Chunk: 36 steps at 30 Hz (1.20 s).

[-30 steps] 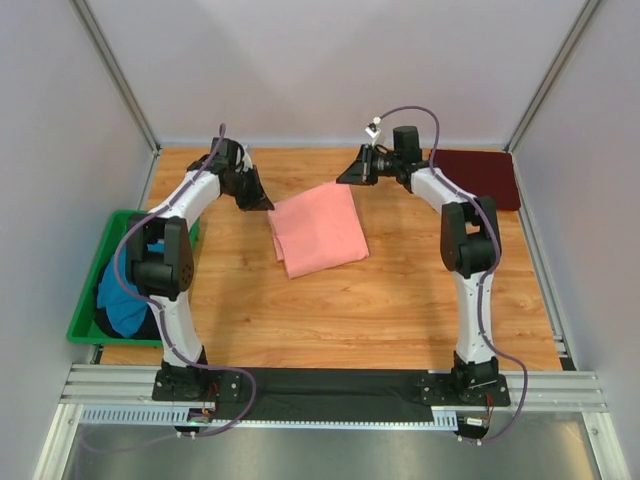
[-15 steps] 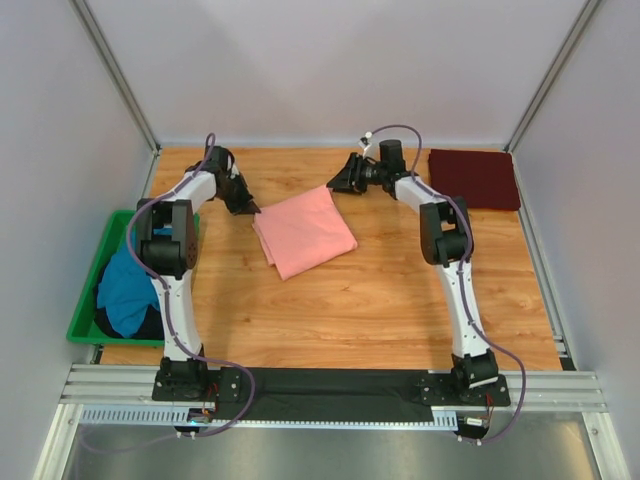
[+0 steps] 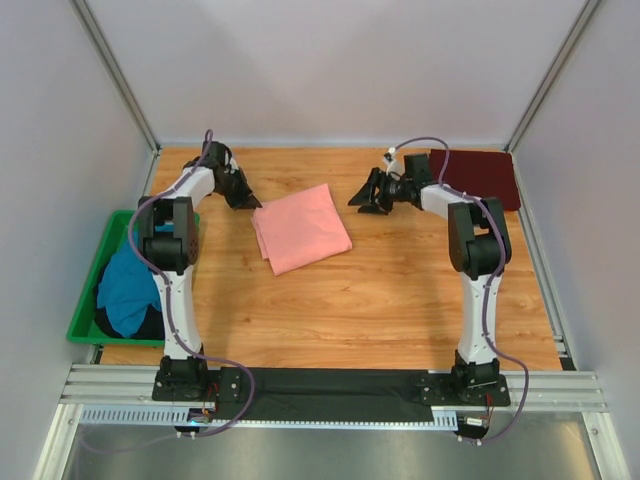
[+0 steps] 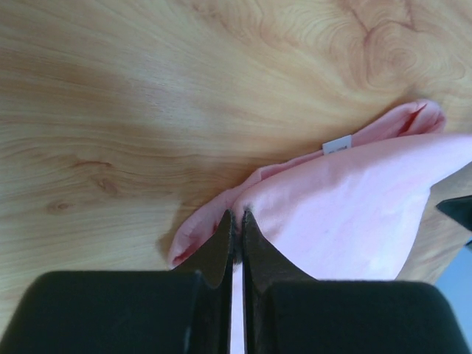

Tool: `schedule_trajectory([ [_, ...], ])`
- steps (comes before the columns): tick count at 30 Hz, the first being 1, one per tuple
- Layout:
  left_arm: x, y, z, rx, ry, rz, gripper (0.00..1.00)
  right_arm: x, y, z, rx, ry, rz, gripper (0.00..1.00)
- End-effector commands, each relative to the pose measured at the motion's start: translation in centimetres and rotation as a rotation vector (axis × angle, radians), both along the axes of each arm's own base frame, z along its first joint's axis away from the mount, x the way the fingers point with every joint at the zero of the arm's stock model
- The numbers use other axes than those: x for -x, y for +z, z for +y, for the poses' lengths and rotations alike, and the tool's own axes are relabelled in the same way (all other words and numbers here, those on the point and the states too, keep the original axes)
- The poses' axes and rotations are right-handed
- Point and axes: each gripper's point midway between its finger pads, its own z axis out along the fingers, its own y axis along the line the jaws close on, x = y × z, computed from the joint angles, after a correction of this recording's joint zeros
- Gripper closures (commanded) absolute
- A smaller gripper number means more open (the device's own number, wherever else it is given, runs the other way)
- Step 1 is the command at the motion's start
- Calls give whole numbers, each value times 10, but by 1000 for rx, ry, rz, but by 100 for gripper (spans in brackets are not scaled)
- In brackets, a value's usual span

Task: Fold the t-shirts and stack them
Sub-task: Fold the tshirt

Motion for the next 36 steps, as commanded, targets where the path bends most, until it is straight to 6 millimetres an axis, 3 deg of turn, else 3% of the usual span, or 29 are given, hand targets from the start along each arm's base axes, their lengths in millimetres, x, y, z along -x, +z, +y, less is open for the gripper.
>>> schedule_trajectory([
  [1, -4, 4, -3, 24, -57, -26, 100, 29, 5, 18, -22, 81, -43, 41],
  [5, -12, 2, -14, 89, -80, -51, 100, 53, -4, 36, -9, 118, -21, 43],
  [9, -28, 15, -31, 168, -114, -104, 100, 77, -8, 48, -7, 119, -11, 51],
  [14, -41, 26, -58, 225, -167, -141, 100, 107, -12, 41, 44, 65, 19, 60],
  [18, -51, 33, -72, 268, -178, -174, 100, 109, -7, 28, 114, 42, 3, 54],
  [20, -53, 35, -73, 280, -177, -180, 100, 102, -6, 23, 136, 37, -6, 48],
  [22, -54, 37, -74, 283, -183, -190, 100, 81, -5, 14, 152, 29, -21, 45],
  [23, -54, 36, -74, 282, -187, -193, 100, 62, 7, 9, 152, 12, -58, 43],
  [24, -54, 36, -74, 282, -191, -197, 100, 54, -3, 4, 169, 9, -64, 42],
  [26, -54, 36, -76, 295, -204, -201, 100, 35, 0, -2, 171, -3, -98, 39],
  [27, -55, 37, -77, 301, -212, -210, 100, 17, 10, -6, 165, -16, -131, 39],
  [28, -54, 33, -78, 309, -217, -203, 100, 14, 0, -5, 159, 8, -121, 38],
  [30, -55, 31, -80, 321, -226, -202, 100, 5, -2, -4, 141, 35, -127, 38],
  [31, -55, 30, -81, 325, -231, -202, 100, -3, 9, 0, 117, 61, -159, 38],
  [32, -55, 30, -81, 330, -235, -201, 100, -5, -3, 2, 117, 86, -151, 39],
  [34, -56, 27, -81, 330, -238, -203, 100, -14, 1, 6, 105, 106, -174, 39],
  [36, -58, 28, -80, 322, -245, -210, 100, -17, -10, 6, 102, 119, -163, 41],
])
